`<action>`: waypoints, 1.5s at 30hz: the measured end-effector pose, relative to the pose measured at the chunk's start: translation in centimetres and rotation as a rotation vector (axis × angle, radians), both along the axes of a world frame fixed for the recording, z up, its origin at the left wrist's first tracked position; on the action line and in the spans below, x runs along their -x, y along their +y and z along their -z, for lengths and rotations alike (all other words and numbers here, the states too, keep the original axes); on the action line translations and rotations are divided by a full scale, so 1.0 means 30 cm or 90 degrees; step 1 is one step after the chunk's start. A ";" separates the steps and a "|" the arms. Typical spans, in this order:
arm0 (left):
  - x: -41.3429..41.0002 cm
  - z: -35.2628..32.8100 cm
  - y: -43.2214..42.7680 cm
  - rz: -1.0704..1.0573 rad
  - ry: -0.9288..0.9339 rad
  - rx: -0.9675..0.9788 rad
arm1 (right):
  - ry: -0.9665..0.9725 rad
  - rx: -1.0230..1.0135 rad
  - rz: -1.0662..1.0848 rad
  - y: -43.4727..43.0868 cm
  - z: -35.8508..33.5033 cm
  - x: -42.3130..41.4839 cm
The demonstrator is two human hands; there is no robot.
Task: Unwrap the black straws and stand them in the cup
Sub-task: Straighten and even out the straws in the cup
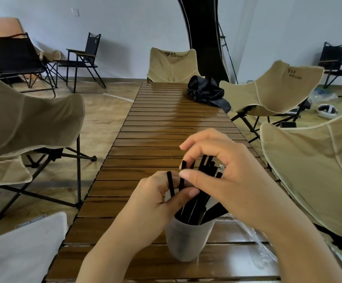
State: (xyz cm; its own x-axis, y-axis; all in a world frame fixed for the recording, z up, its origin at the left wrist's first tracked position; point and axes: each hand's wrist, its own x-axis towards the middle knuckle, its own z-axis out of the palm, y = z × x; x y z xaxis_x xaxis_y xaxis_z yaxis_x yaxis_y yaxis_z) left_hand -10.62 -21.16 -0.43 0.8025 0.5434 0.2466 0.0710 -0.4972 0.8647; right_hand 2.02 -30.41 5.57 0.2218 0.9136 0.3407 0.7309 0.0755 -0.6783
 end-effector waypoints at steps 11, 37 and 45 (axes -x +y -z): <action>0.015 0.005 0.020 -0.020 0.018 -0.012 | 0.092 -0.195 0.054 -0.011 -0.004 -0.028; 0.019 0.014 0.031 -0.075 -0.004 -0.046 | -0.221 -0.229 0.220 -0.011 0.031 -0.068; 0.027 0.012 0.037 -0.088 0.011 -0.058 | -0.119 -0.217 0.358 -0.024 0.044 -0.113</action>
